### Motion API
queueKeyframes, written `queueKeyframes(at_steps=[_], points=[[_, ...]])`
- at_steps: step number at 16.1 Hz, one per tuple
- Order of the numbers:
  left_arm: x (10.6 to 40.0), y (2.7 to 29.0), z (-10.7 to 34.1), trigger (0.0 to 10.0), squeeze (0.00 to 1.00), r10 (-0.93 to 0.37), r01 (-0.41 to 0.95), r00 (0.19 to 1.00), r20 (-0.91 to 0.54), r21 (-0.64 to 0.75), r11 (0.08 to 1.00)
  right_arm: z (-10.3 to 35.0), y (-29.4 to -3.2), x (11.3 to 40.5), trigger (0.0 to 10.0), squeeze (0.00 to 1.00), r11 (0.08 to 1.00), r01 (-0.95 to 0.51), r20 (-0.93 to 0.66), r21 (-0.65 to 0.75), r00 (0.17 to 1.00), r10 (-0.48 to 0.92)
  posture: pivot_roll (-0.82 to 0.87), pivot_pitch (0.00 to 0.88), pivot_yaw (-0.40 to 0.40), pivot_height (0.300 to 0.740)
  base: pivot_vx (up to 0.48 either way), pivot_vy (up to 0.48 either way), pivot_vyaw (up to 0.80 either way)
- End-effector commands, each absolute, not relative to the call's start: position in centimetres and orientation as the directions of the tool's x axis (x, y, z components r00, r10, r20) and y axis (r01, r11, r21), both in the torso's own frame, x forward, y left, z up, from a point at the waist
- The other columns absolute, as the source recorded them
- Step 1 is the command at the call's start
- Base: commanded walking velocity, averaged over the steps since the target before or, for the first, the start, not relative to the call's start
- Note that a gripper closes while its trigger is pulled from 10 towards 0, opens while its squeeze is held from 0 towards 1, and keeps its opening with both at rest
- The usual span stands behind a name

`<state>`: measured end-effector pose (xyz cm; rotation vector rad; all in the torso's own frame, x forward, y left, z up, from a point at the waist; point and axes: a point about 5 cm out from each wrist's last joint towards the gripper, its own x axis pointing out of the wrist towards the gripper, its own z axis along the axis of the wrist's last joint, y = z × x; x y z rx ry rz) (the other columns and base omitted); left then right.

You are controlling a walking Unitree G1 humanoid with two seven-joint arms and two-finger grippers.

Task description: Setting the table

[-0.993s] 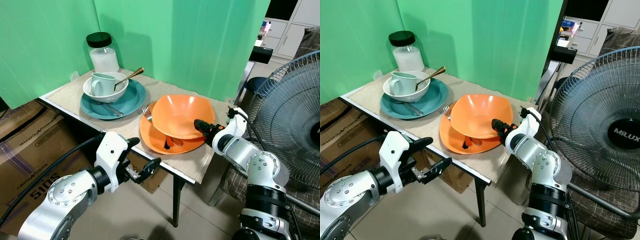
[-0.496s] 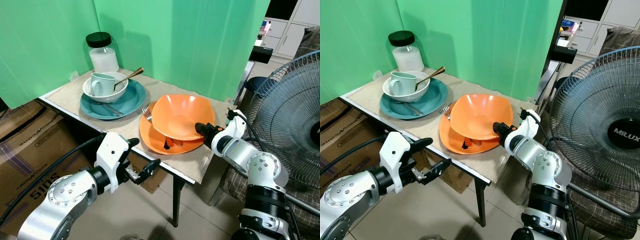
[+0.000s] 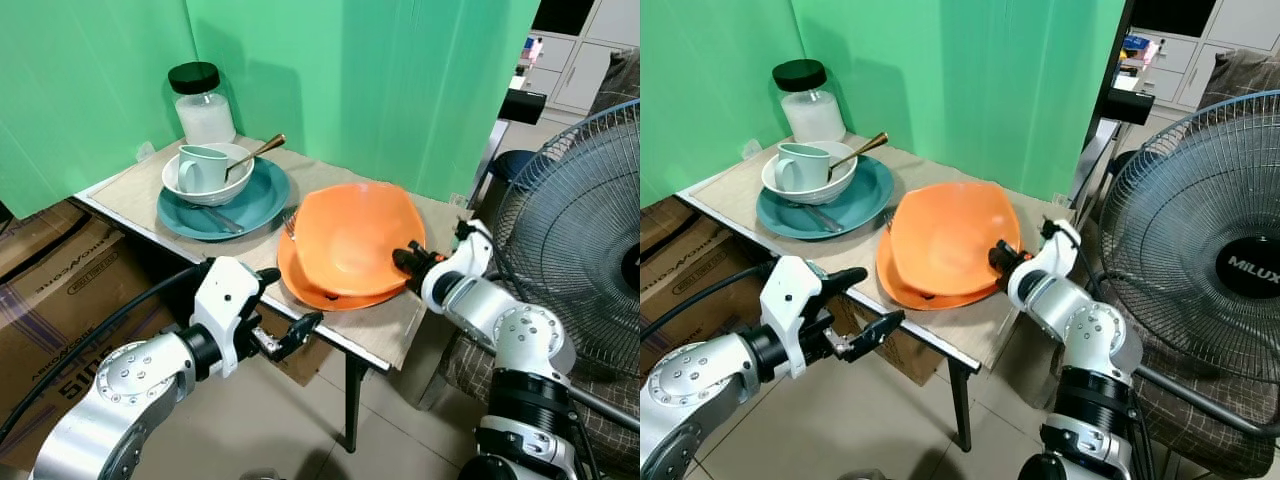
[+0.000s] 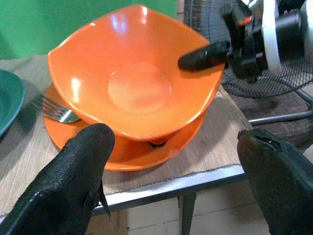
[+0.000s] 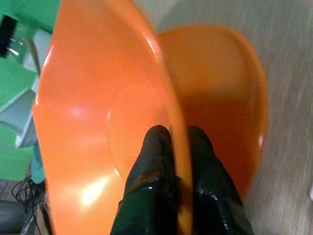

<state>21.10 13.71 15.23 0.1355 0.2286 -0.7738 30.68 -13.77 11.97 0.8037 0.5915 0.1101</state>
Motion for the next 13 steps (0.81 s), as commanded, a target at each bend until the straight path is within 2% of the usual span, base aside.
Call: queueKeyframes(at_steps=[1, 5, 7, 8, 9, 10, 11, 12, 13], points=[[21.4, 13.9, 15.2, 10.0, 0.0, -0.671, 0.704, 0.692, -0.266, 0.046, 0.709, 13.1, -13.5, 30.9, 0.0, 0.0, 0.685, 0.094, -0.412, 0.723, 0.854, 0.318, 0.14, 0.0, 0.056, 0.74, 0.0, 0.0, 0.0], [21.5, 13.8, 15.4, 10.0, 0.0, -0.671, 0.703, 0.695, -0.259, 0.05, 0.709, 15.0, -13.9, 31.2, 0.0, 0.0, 0.593, 0.062, -0.287, 0.803, 0.912, 0.294, 0.14, 0.0, 0.057, 0.74, 0.0, 0.0, 0.0], [21.6, 13.7, 15.5, 10.0, 0.0, -0.669, 0.701, 0.698, -0.255, 0.051, 0.712, 16.2, -14.0, 31.2, 0.0, 0.0, 0.579, 0.003, -0.207, 0.815, 0.936, 0.287, 0.14, 0.0, 0.057, 0.74, 0.0, 0.0, 0.0], [21.6, 13.8, 15.6, 10.0, 0.0, -0.663, 0.693, 0.707, -0.246, 0.056, 0.719, 18.0, -14.0, 30.9, 0.0, 0.0, 0.558, -0.076, -0.112, 0.826, 0.949, 0.295, 0.14, 0.0, 0.052, 0.74, 0.0, 0.0, 0.0], [21.7, 13.9, 15.9, 10.0, 0.0, -0.652, 0.681, 0.722, -0.232, 0.067, 0.729, 19.6, -14.0, 30.3, 0.0, 0.0, 0.567, -0.148, -0.032, 0.81, 0.955, 0.295, 0.14, 0.0, 0.049, 0.74, 0.0, 0.0, 0.0], [22.1, 14.3, 16.3, 10.0, 0.0, -0.618, 0.647, 0.756, -0.213, 0.101, 0.756, 21.0, -14.0, 29.5, 0.0, 0.0, 0.637, -0.227, 0.031, 0.736, 0.952, 0.303, 0.13, 0.0, 0.049, 0.74, 0.0, 0.0, 0.0], [23.3, 14.9, 17.0, 10.0, 0.0, -0.532, 0.554, 0.831, -0.164, 0.163, 0.816, 21.8, -13.9, 28.3, 0.0, 0.0, 0.737, -0.301, 0.062, 0.606, 0.941, 0.333, 0.13, 0.0, 0.049, 0.74, 0.0, 0.0, 0.0], [24.0, 15.0, 17.5, 10.0, 0.0, -0.479, 0.494, 0.869, -0.122, 0.176, 0.852, 22.0, -13.9, 27.8, 0.0, 0.0, 0.762, -0.312, 0.072, 0.567, 0.941, 0.332, 0.12, 0.0, 0.046, 0.74, 0.0, 0.0, 0.0], [24.4, 15.0, 17.9, 10.0, 0.0, -0.439, 0.445, 0.895, -0.075, 0.17, 0.879, 22.2, -14.7, 27.4, 4.7, 0.0, 0.834, -0.276, 0.113, 0.479, 0.961, 0.253, 0.11, 0.0, 0.047, 0.74, 0.0, 0.0, 0.0]])
